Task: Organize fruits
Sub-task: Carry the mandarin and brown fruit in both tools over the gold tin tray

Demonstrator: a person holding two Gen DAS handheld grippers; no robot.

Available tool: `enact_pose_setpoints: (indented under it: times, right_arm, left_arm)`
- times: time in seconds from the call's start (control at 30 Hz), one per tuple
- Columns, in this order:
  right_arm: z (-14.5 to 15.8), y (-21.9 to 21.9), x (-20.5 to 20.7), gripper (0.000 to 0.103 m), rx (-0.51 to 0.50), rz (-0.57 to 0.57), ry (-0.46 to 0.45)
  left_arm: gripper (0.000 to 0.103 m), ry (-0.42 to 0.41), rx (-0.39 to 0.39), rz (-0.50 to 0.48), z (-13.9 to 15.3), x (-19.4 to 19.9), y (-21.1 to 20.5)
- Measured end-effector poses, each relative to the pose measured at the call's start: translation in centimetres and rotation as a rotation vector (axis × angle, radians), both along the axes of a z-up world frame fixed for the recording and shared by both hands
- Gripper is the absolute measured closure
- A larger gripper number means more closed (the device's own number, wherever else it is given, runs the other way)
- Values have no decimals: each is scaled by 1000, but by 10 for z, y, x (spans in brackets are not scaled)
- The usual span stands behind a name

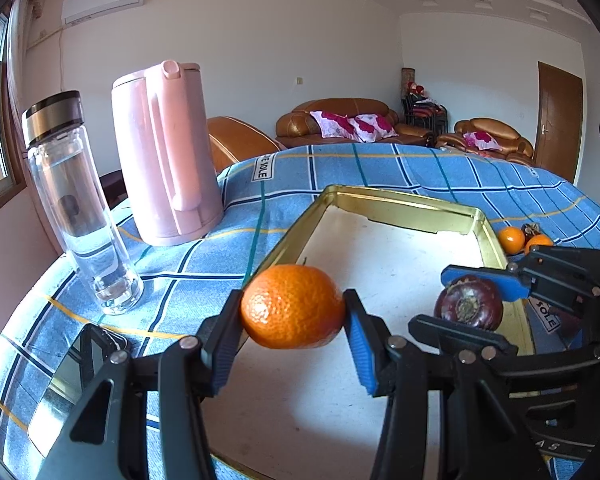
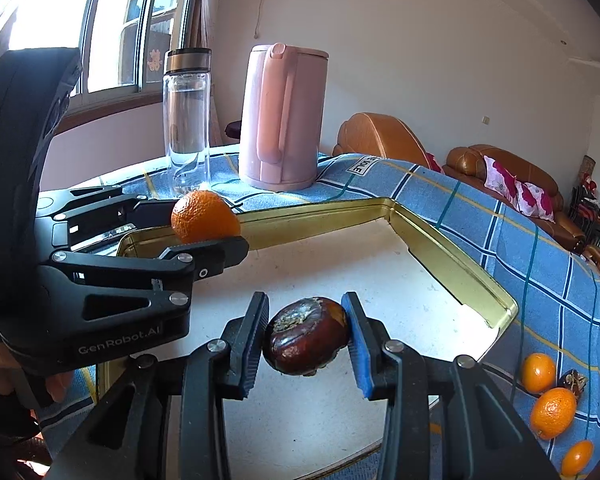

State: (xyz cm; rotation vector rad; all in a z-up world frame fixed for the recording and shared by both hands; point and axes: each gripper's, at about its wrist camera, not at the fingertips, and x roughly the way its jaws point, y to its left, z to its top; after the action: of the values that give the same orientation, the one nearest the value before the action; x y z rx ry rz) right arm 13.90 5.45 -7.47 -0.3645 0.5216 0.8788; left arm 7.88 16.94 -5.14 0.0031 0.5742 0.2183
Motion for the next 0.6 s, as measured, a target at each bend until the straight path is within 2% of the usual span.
enact_pose_setpoints:
  times: [0.6]
  right_arm:
    - [-12,15,2,63,-102,3,43]
  left_arm:
    - [52,55,11,12,-6,11,3]
